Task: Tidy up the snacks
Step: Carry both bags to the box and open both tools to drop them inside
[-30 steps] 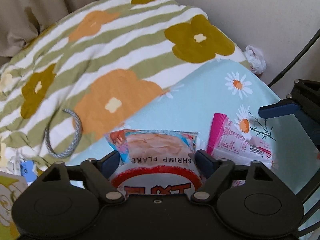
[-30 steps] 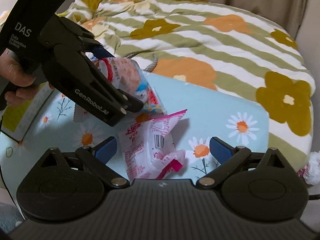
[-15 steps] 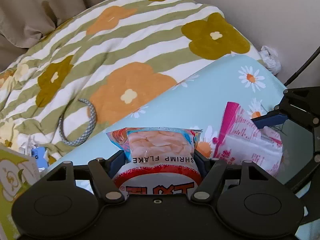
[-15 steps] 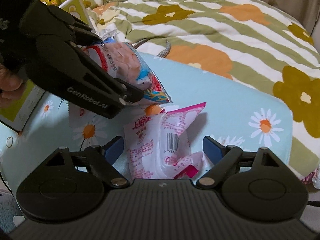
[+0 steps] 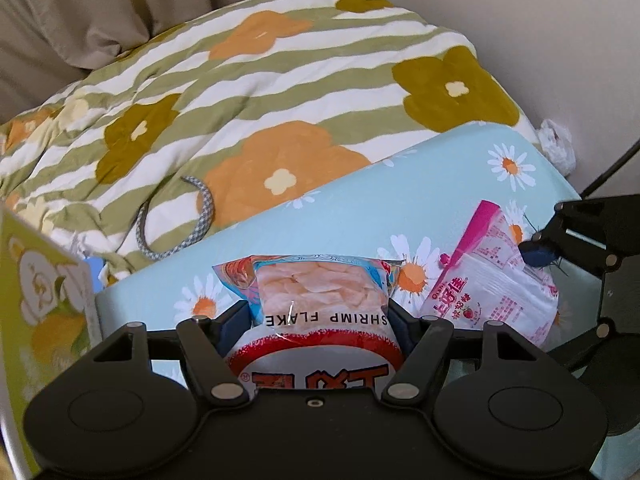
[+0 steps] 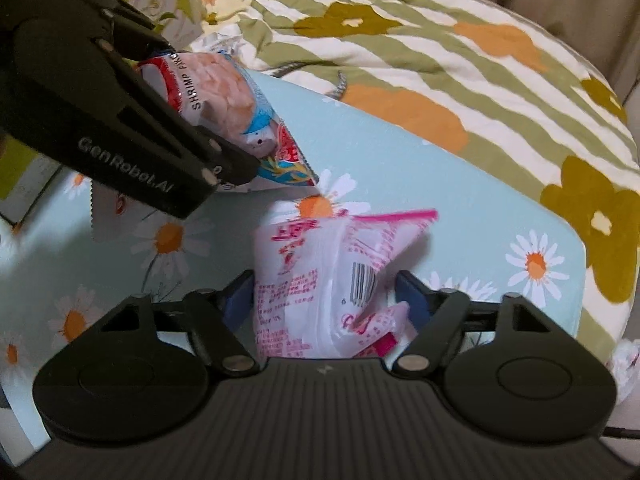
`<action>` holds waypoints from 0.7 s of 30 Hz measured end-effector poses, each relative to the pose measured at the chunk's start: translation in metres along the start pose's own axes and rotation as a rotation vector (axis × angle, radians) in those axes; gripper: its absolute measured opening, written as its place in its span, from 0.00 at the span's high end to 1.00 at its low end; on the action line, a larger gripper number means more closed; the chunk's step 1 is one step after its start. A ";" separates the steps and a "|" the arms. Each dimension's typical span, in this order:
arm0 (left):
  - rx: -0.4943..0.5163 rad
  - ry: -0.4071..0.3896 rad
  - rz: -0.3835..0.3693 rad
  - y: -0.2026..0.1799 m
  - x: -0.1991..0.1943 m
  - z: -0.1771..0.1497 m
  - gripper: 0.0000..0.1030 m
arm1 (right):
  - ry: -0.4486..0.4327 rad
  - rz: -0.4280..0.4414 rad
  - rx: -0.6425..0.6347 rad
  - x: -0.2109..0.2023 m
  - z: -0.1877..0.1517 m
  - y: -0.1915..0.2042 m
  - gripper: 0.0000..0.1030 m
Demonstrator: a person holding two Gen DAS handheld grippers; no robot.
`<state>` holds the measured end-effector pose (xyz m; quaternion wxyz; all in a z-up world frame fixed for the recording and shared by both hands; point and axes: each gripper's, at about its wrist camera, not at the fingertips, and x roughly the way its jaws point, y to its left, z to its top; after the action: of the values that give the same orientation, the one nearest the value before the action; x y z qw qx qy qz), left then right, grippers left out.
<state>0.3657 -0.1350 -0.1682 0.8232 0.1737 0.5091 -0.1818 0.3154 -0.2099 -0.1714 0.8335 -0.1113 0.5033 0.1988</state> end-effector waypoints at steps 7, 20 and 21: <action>-0.058 -0.016 0.019 0.003 -0.013 -0.014 0.29 | -0.019 -0.003 0.067 -0.005 0.000 -0.005 0.39; -0.168 -0.201 0.068 0.007 -0.115 -0.030 0.29 | -0.153 -0.006 0.118 -0.074 0.015 0.012 0.44; -0.186 -0.226 0.075 0.010 -0.127 -0.033 0.29 | -0.166 0.001 0.121 -0.082 0.019 0.015 0.44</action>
<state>0.2922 -0.0955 -0.0660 0.8940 0.0938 0.4210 -0.1214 0.2900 -0.2072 -0.0897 0.8775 -0.0439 0.4436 0.1769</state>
